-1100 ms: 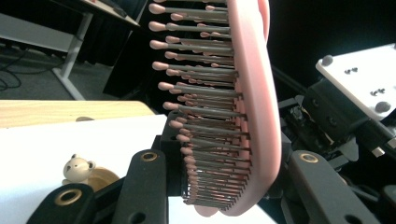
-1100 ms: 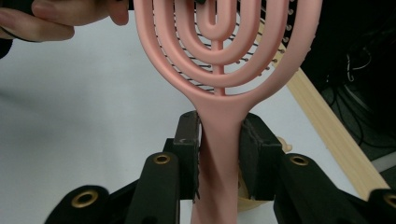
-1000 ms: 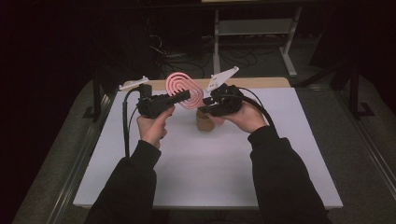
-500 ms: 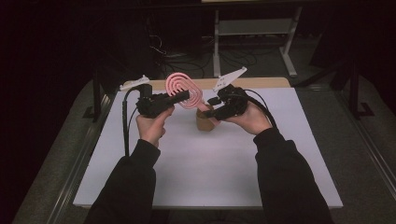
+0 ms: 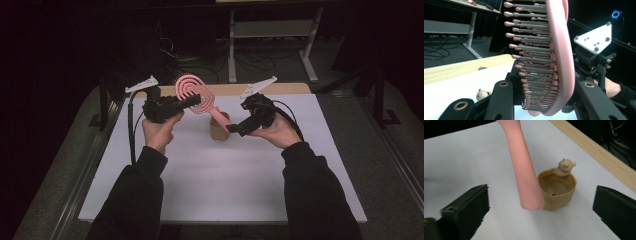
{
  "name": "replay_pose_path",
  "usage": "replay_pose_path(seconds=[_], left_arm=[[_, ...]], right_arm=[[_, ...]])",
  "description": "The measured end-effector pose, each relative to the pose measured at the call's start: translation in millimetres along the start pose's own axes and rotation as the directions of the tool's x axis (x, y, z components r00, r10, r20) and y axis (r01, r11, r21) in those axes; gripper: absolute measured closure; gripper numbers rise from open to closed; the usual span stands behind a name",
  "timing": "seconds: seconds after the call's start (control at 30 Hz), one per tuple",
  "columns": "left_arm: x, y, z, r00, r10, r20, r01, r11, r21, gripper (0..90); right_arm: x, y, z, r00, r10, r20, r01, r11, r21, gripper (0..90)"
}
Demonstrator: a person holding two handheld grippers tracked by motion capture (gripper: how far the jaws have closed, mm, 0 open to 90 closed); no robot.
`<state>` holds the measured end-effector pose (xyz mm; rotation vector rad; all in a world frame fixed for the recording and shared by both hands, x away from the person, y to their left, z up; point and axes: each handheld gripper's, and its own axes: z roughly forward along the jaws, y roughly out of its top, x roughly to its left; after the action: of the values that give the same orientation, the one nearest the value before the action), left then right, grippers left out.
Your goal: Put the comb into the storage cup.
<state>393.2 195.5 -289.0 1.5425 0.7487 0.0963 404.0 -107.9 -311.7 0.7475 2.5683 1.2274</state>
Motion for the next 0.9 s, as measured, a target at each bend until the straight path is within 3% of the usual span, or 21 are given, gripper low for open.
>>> replay_pose_path(seconds=[0.13,0.5,0.63,0.73,0.9], left_arm=[[-2.4,2.5,-0.6,0.9996,0.028,-0.005,-0.028,0.9996,-0.007,63.2],[-6.0,14.6,-4.7,0.9985,0.052,-0.019,-0.053,0.9983,-0.027,63.2],[-6.1,19.2,-5.4,0.9959,0.082,-0.039,-0.083,0.9964,-0.016,63.2],[-9.0,23.9,-4.5,0.9896,0.133,-0.056,-0.132,0.9911,0.012,63.3],[-7.2,26.8,-2.8,0.9865,0.15,-0.066,-0.149,0.9886,0.021,63.4]], right_arm=[[-2.5,-14.3,-3.4,0.9994,0.023,-0.027,-0.023,1.0,-0.017,0.0],[-4.7,-58.4,-16.1,0.9982,0.058,-0.015,-0.059,0.996,-0.063,0.0],[-5.3,-72.3,-20.7,0.9977,0.068,-0.005,-0.068,0.994,-0.08,0.0],[-4.5,-81.5,-25.1,0.9972,0.075,0.006,-0.074,0.993,-0.092,0.0],[-1.7,-97.4,-33.2,0.9961,0.084,0.026,-0.08,0.99,-0.113,0.0]])
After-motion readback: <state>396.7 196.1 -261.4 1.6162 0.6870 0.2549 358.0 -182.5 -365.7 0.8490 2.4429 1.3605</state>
